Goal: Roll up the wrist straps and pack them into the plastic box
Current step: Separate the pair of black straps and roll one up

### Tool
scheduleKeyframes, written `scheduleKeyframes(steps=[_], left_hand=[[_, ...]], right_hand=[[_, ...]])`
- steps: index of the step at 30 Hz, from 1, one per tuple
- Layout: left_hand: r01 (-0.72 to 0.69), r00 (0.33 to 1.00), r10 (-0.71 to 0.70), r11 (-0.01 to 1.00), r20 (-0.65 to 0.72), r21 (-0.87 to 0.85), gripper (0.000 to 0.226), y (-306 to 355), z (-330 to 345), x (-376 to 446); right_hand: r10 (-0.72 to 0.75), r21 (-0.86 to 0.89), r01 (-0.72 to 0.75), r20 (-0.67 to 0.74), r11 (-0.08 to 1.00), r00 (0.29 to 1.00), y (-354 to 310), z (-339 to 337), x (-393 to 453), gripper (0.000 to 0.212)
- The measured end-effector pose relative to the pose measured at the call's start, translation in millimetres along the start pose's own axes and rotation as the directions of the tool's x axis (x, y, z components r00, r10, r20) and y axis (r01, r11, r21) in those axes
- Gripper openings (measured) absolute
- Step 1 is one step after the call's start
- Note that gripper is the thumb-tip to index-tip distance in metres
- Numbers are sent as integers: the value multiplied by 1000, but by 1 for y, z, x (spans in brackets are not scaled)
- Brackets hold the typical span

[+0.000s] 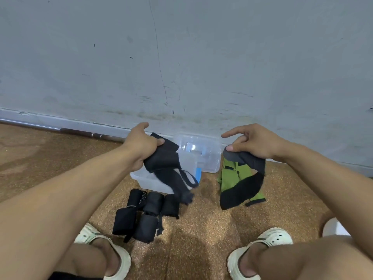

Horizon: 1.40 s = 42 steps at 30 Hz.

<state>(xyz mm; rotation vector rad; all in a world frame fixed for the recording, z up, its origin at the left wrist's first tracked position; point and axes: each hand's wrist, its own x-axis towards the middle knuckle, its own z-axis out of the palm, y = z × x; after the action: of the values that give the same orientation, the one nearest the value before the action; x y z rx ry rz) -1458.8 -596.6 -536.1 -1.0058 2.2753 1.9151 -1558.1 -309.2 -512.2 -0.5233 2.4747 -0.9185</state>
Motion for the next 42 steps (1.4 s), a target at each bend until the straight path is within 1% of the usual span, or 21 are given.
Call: scheduleKeyframes(steps=[2, 5, 9, 13, 17, 19, 22, 25, 27, 29, 32, 34, 36, 37, 39, 41, 42], left_hand=[[72, 997, -69, 984, 22, -165, 80, 0, 2, -1], [108, 994, -91, 921, 63, -374, 84, 5, 9, -5], [82, 996, -53, 892, 77, -446, 94, 14, 18, -13], [2, 997, 33, 903, 73, -429, 100, 18, 26, -21], [-35, 986, 104, 893, 131, -448, 101, 18, 31, -28], [-41, 981, 122, 892, 153, -450, 101, 18, 32, -31], [-64, 974, 155, 886, 164, -460, 103, 18, 33, -32], [-75, 966, 178, 889, 189, -453, 111, 19, 33, -34], [-80, 957, 191, 897, 218, -435, 121, 18, 33, -36], [-89, 950, 203, 904, 239, -417, 129, 16, 32, -35], [-96, 945, 207, 915, 252, -392, 134, 14, 31, -33], [-96, 943, 207, 919, 261, -381, 134, 13, 31, -30], [-95, 941, 206, 921, 267, -378, 134, 13, 30, -28], [-93, 941, 205, 922, 269, -377, 134, 14, 29, -27], [-97, 938, 210, 923, 275, -372, 134, 13, 29, -27], [-110, 935, 221, 925, 279, -363, 135, 13, 29, -30], [-124, 934, 228, 928, 274, -351, 135, 13, 29, -31]], right_hand=[[-14, 161, 25, -72, 987, 997, -6, 10, -3, 31], [-47, 321, 80, -110, 944, 993, -24, 25, -7, 32], [-102, 465, 157, -142, 871, 985, -49, 40, -14, 34], [-141, 459, 207, -173, 864, 975, -59, 54, -16, 39], [-117, 517, 187, -167, 835, 979, -60, 63, -15, 49], [-100, 512, 184, -188, 839, 977, -61, 64, -15, 52], [-86, 479, 188, -227, 857, 970, -62, 65, -14, 58], [-110, 410, 210, -255, 887, 961, -60, 64, -12, 62], [-126, 357, 215, -256, 909, 958, -59, 63, -12, 63], [-134, 343, 217, -249, 914, 959, -57, 62, -12, 65], [-136, 341, 211, -232, 916, 963, -56, 60, -12, 69], [-131, 272, 210, -281, 939, 951, -56, 59, -12, 74], [-109, 204, 183, -328, 962, 938, -56, 58, -10, 84], [-75, 213, 147, -313, 966, 947, -56, 57, -10, 90], [8, 313, 56, -203, 948, 979, -56, 54, -10, 100], [34, 420, 0, -72, 908, 997, -57, 53, -12, 101], [30, 452, -11, -36, 892, 999, -58, 53, -13, 99]])
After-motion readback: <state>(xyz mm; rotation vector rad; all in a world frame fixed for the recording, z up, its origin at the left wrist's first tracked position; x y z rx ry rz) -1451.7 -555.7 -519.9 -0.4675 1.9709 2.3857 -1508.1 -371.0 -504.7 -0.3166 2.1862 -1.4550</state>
